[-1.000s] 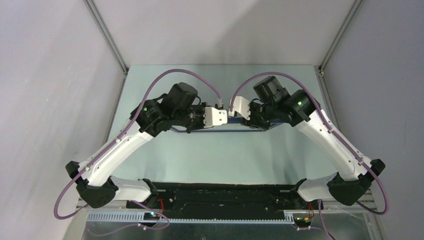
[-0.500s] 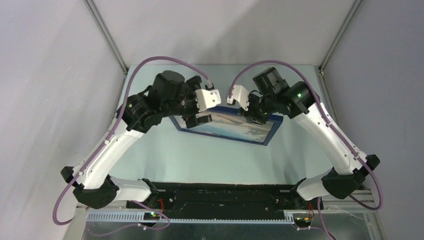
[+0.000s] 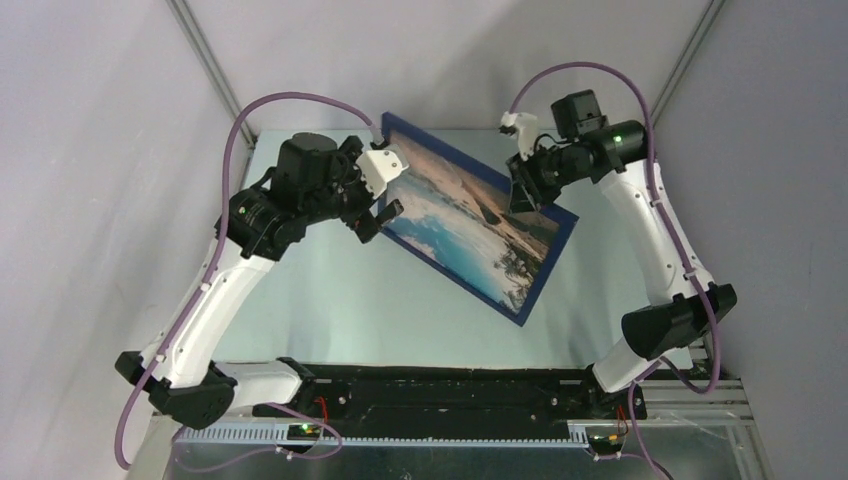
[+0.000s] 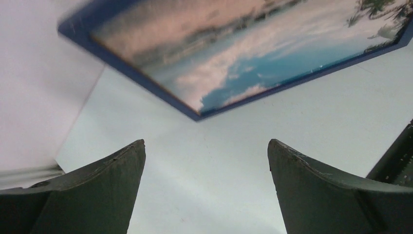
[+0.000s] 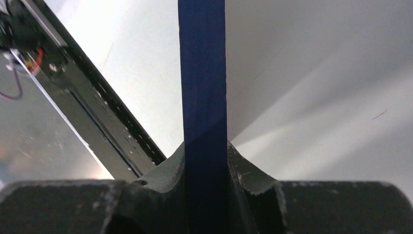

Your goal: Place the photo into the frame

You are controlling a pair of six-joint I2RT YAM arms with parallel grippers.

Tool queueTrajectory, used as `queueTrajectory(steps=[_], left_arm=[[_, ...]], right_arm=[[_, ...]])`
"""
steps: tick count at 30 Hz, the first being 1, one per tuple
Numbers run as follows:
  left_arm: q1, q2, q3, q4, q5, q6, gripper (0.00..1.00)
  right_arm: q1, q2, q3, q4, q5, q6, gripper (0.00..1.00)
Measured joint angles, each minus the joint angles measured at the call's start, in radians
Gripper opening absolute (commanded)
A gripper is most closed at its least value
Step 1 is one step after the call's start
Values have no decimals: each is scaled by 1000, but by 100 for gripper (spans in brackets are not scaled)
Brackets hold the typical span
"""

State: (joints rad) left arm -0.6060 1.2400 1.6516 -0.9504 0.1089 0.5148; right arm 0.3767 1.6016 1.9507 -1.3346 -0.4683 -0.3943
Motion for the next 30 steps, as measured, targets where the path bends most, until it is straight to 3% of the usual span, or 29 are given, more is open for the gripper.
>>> queueTrajectory(steps=[8, 15, 23, 30], left_arm=[[69, -37, -197, 87, 23, -123, 100], [122, -39, -406, 194, 23, -220, 100], [151, 1, -443, 294, 33, -282, 100], [151, 98, -472, 338, 74, -307, 100]], right_arm=[[-236, 17, -72, 97, -153, 171, 0], [-426, 39, -285, 315, -315, 307, 0], [-504, 2, -636, 638, -441, 476, 0], [-560, -8, -894, 886, -536, 588, 13]])
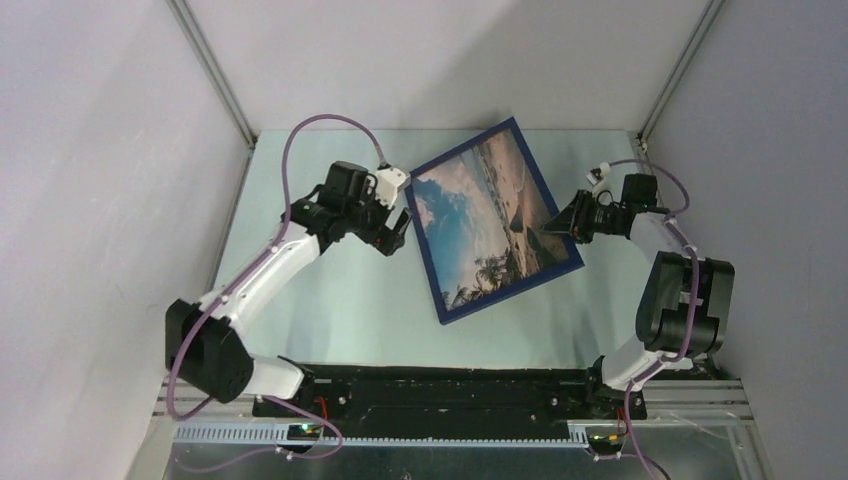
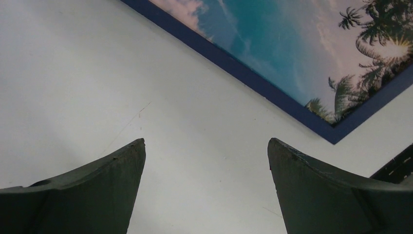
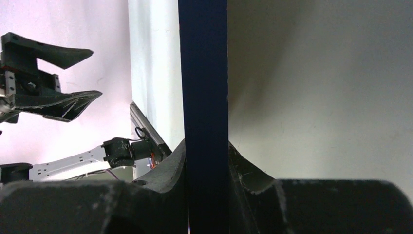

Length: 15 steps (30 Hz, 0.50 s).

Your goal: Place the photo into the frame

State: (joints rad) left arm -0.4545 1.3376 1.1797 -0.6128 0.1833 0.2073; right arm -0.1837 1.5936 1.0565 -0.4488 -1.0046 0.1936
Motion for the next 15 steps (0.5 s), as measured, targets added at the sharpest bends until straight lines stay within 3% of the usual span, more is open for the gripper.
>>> queueTrajectory(steps=[9, 15], left_arm=[[19, 286, 27, 29, 58, -91, 100], [37, 453, 101, 28, 121, -152, 100]], right_arm=[[-10, 138, -60, 146, -50, -1, 34], [-10, 193, -66, 139, 34, -51, 46]])
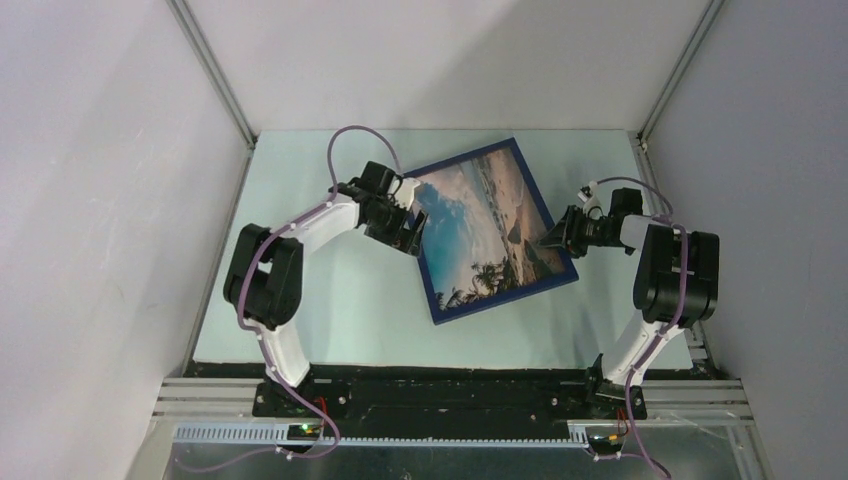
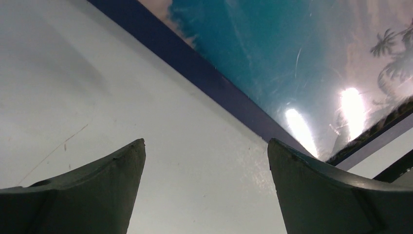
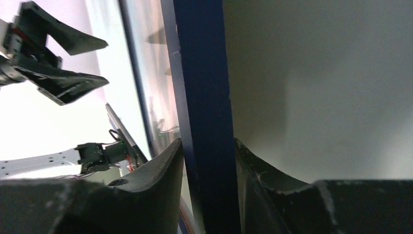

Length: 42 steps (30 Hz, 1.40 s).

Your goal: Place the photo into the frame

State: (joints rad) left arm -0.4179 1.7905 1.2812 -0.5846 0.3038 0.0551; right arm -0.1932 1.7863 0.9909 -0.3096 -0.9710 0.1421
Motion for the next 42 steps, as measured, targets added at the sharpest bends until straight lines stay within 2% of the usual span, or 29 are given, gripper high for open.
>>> queueTrajectory(steps=[7, 9, 10, 12, 17, 29, 42], left_arm=[[26, 74, 44, 6, 72, -58, 100], [33, 90, 51, 8, 92, -76, 100], [35, 97, 54, 7, 98, -83, 100], [36, 109, 56, 9, 109, -92, 100], [37, 119, 56, 8, 119, -110, 100], [37, 119, 20, 42, 127, -156, 100], [37, 121, 7, 62, 154, -196, 100]], right_arm=[[-13, 36, -9, -41, 91, -58, 60], [-21, 48, -9, -55, 108, -76, 67], [-24, 56, -8, -64, 102, -81, 74], [-30, 61, -2, -78, 76, -85, 81], [-33, 61, 13, -105, 52, -94, 90], [-13, 56, 65, -208, 121, -140, 95], [28, -26, 72, -292, 372, -206, 96]])
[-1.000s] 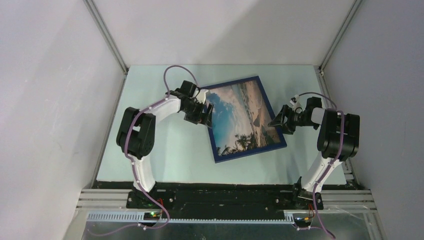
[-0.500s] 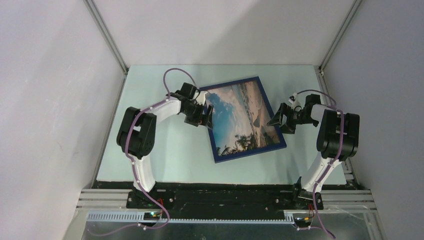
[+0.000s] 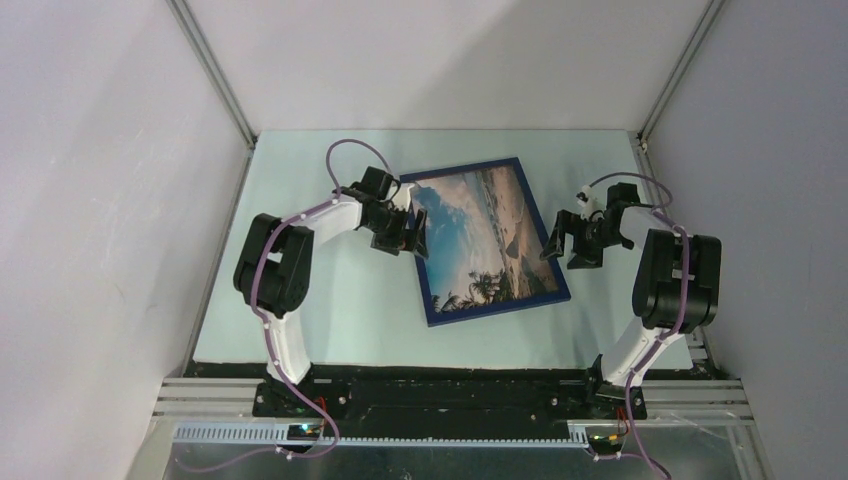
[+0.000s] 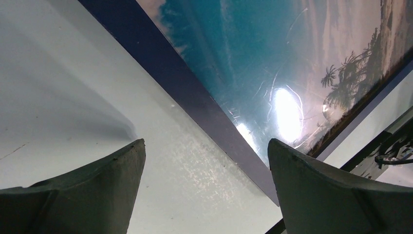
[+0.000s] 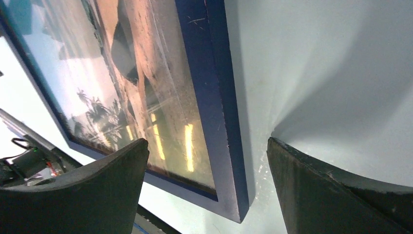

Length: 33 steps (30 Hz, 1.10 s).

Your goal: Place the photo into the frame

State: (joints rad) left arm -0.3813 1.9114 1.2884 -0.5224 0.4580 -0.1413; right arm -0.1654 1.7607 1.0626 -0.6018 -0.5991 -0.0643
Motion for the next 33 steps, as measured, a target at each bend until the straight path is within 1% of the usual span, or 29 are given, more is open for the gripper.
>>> queueTrajectory(steps=[9, 17, 20, 26, 33], left_arm=[[-19, 23, 4, 9, 20, -19, 100], [-22, 97, 89, 17, 89, -18, 100], [-19, 108, 111, -1, 90, -11, 100], [-2, 120, 163, -48, 17, 50, 100], [45, 127, 228, -92, -92, 119, 100]], right_arm=[[82, -8, 19, -33, 114, -45, 95], [131, -9, 19, -98, 85, -117, 94], [151, -9, 20, -127, 73, -157, 94], [256, -9, 18, -198, 51, -205, 94], [455, -3, -1, -251, -54, -241, 94]])
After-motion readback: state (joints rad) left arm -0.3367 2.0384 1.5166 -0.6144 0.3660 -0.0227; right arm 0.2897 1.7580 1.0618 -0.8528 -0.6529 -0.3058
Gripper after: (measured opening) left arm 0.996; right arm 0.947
